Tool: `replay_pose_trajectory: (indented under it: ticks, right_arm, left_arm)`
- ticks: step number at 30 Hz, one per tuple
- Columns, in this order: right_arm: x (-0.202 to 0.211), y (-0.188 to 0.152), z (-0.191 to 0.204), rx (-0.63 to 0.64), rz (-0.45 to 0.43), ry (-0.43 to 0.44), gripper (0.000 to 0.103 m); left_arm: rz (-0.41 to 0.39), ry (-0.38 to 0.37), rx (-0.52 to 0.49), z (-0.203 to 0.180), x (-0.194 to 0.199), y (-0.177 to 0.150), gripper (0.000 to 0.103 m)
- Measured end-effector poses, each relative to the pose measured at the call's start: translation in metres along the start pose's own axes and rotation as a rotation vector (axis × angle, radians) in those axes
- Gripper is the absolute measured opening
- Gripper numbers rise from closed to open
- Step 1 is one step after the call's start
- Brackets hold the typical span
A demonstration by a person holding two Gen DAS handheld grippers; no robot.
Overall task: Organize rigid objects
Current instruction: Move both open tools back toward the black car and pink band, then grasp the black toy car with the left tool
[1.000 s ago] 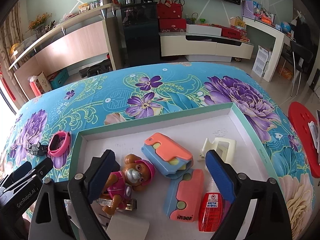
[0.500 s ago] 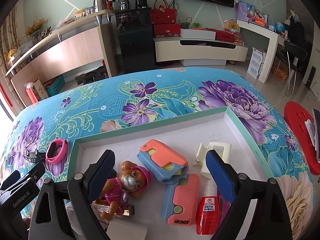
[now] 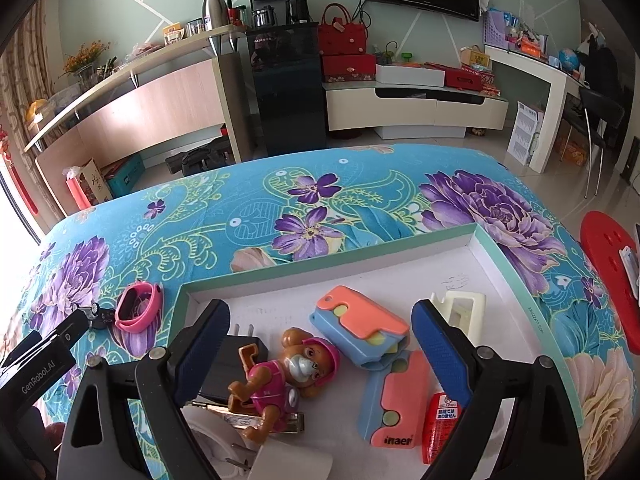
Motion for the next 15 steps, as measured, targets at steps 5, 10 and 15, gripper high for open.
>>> replay_pose_trajectory:
  ticks: [5, 10, 15]
  right_arm:
    - [0.010, 0.007, 0.023, 0.003, -0.022, 0.071, 0.093]
    - [0.012, 0.009, 0.056, 0.042, -0.007, 0.122, 0.092]
    - [0.014, 0.015, 0.093, 0.099, -0.009, 0.157, 0.092]
  left_arm:
    - [0.006, 0.005, 0.038, 0.025, -0.002, 0.006, 0.103]
    - [0.021, 0.029, 0.077, 0.051, -0.009, 0.009, 0.103]
    - [0.046, 0.016, 0.130, 0.070, -0.019, 0.007, 0.103]
Point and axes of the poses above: each gripper's, at about its wrist camera, not at the fingertips, and x roughly against the way its jaws point, z to its left, y to its top, the point moved 7 cm from there along -x, roughly the way its jaws point, and after that the axes turned 11 degrees about -y, right-handed, at the moved point
